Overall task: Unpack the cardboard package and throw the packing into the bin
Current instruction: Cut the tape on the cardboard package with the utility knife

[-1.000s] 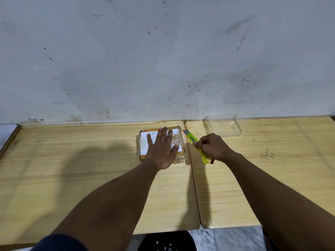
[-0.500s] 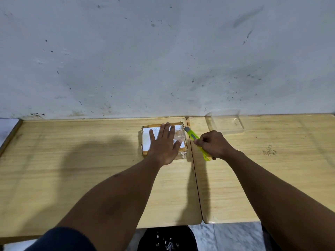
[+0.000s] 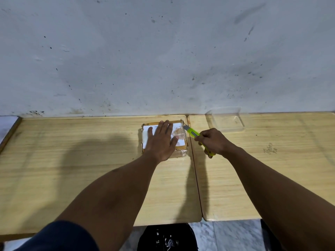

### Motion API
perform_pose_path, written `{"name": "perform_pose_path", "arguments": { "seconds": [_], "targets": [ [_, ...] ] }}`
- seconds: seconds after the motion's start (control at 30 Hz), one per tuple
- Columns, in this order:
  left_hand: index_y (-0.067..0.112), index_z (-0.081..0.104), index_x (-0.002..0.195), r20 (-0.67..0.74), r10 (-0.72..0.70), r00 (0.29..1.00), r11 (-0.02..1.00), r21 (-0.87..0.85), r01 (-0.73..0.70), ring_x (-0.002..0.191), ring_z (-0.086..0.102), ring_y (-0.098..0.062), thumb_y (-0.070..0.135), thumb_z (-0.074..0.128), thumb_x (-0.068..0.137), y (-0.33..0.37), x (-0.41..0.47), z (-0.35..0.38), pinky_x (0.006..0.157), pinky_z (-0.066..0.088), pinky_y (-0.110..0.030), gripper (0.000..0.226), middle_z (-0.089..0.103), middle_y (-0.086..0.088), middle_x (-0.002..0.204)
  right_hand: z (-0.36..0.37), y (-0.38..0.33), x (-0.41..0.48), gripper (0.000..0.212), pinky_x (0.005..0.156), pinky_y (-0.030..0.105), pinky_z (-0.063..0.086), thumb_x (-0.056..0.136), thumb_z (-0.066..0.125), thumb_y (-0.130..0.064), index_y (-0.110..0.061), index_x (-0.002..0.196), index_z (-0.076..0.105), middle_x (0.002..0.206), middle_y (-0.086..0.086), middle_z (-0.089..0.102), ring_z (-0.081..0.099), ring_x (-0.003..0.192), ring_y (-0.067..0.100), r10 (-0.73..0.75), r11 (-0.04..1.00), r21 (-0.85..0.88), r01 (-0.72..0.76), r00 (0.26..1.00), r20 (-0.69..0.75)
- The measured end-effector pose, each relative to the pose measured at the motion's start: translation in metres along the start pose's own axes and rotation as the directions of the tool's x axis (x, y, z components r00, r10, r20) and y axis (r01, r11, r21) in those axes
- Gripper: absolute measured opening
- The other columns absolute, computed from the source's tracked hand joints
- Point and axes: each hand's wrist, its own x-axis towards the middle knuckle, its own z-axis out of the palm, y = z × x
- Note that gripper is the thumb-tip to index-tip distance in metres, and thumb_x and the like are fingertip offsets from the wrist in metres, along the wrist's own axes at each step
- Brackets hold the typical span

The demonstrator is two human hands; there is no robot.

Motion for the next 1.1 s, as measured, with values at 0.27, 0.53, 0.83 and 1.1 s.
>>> {"name": "perform_pose_path", "arguments": {
  "seconds": [0.27, 0.53, 0.83, 1.1],
  "targets": [
    [0.019, 0.014, 0.155, -0.046, 0.020, 0.999, 0.998, -0.051, -0.023, 0.150, -0.002, -0.018, 0.050, 0.017, 0.102, -0.004, 0.003, 0.008, 0.120, 0.002, -0.048, 0.062, 0.007, 0.000, 0.164, 0.010, -0.014, -0.001, 0.046, 0.037, 0.025, 0.043, 0.093, 0.045, -0.003, -0.010, 0.138, 0.053, 0.090, 0.024, 0.068, 0.061, 0.042, 0.022, -0.077, 0.995, -0.066, 0.076, 0.997, -0.016],
    [0.017, 0.022, 0.153, -0.096, 0.016, 0.995, 0.998, -0.066, -0.022, 0.150, 0.004, -0.021, 0.046, 0.023, 0.103, -0.003, 0.002, 0.010, 0.120, 0.004, -0.045, 0.058, 0.015, -0.002, 0.162, 0.025, -0.029, -0.011, 0.054, 0.044, 0.034, 0.054, 0.089, 0.043, -0.003, -0.007, 0.143, 0.046, 0.081, 0.016, 0.062, 0.057, 0.042, 0.031, -0.078, 0.969, -0.242, 0.060, 0.995, -0.067],
    [0.017, 0.021, 0.153, -0.089, 0.009, 0.996, 1.000, 0.015, -0.007, 0.150, 0.007, -0.023, 0.045, 0.020, 0.103, 0.000, 0.002, 0.010, 0.119, 0.007, -0.046, 0.057, 0.015, -0.003, 0.162, 0.024, -0.053, -0.026, 0.049, 0.047, 0.032, 0.053, 0.091, 0.056, -0.014, -0.003, 0.138, 0.049, 0.096, 0.012, 0.054, 0.057, 0.043, 0.024, -0.013, 0.949, -0.315, 0.000, 0.999, -0.039],
    [0.018, 0.019, 0.154, -0.083, 0.023, 0.996, 0.998, 0.056, -0.019, 0.150, 0.005, -0.023, 0.044, 0.018, 0.103, 0.003, 0.000, 0.009, 0.119, 0.006, -0.046, 0.057, 0.013, -0.004, 0.163, 0.019, -0.050, -0.025, 0.045, 0.046, 0.031, 0.052, 0.087, 0.050, -0.006, -0.002, 0.132, 0.054, 0.079, 0.014, 0.057, 0.056, 0.043, 0.028, 0.058, 0.953, -0.297, -0.055, 0.998, 0.001]
  ]
}}
